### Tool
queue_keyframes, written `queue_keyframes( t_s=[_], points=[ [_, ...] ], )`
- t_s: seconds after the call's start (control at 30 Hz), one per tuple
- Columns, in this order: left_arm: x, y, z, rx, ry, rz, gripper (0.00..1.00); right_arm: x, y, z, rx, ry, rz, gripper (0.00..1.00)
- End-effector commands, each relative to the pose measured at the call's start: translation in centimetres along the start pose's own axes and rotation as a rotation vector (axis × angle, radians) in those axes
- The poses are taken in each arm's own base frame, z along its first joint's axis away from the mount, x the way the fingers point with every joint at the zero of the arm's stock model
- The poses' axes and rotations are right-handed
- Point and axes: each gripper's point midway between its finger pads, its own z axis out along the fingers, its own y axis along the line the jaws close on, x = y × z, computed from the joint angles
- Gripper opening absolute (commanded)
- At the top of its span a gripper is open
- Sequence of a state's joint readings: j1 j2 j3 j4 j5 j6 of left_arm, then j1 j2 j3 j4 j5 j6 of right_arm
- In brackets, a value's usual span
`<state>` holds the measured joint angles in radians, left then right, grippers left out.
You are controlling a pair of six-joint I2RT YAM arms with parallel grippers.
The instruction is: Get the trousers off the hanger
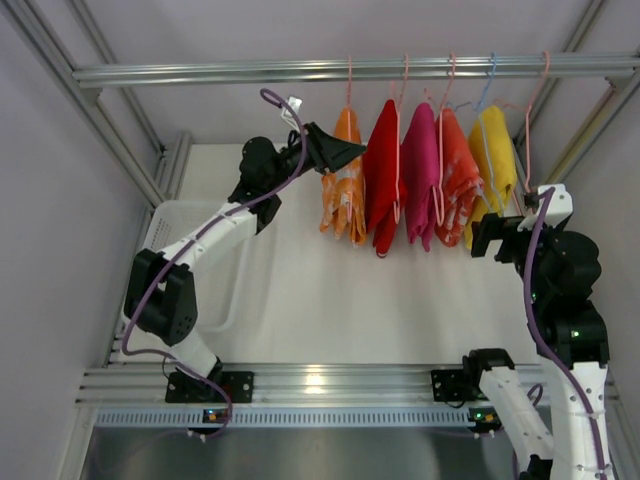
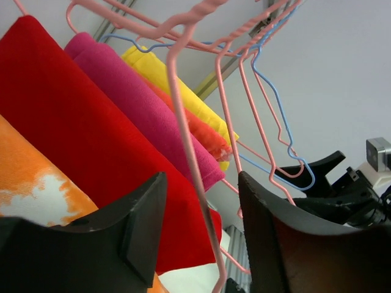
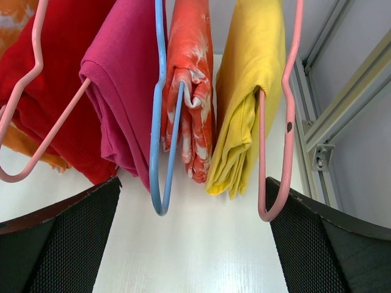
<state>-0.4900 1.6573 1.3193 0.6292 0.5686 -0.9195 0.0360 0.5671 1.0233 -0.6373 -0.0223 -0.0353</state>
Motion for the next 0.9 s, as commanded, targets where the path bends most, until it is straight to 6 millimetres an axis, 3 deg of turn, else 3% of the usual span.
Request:
queue_keyframes(
  t_s=[0.0,0.3,0.43,0.63,0.87],
  points=[
    [-2.6,-2.6,1.0,0.098,-0.091,0.008,0.54,-1.9,-0.2,-0.6,0.005,-0.043,-0.016,1.0],
    [-2.8,-4.2,0.8,0.199,-0.108,-0.089,0.3,-1.5,-0.3,-0.5,0.009,-0.041,-0.02,1.0],
    [-3.2,-5.0,0.5,0.209,-0.112,-0.084,0.0,-1.6,-0.3,-0.5,0.005,-0.044,-0.022,0.99],
    [-5.4,-7.8,0.2,0.25,-0.141,-0.047,0.0,-2.2,-0.1,-0.6,-0.005,-0.057,-0.025,0.99],
    [-9.1,-13.5,-0.3,0.346,-0.179,0.027,0.0,-2.9,0.2,-0.8,-0.022,-0.078,-0.032,0.99]
  ],
)
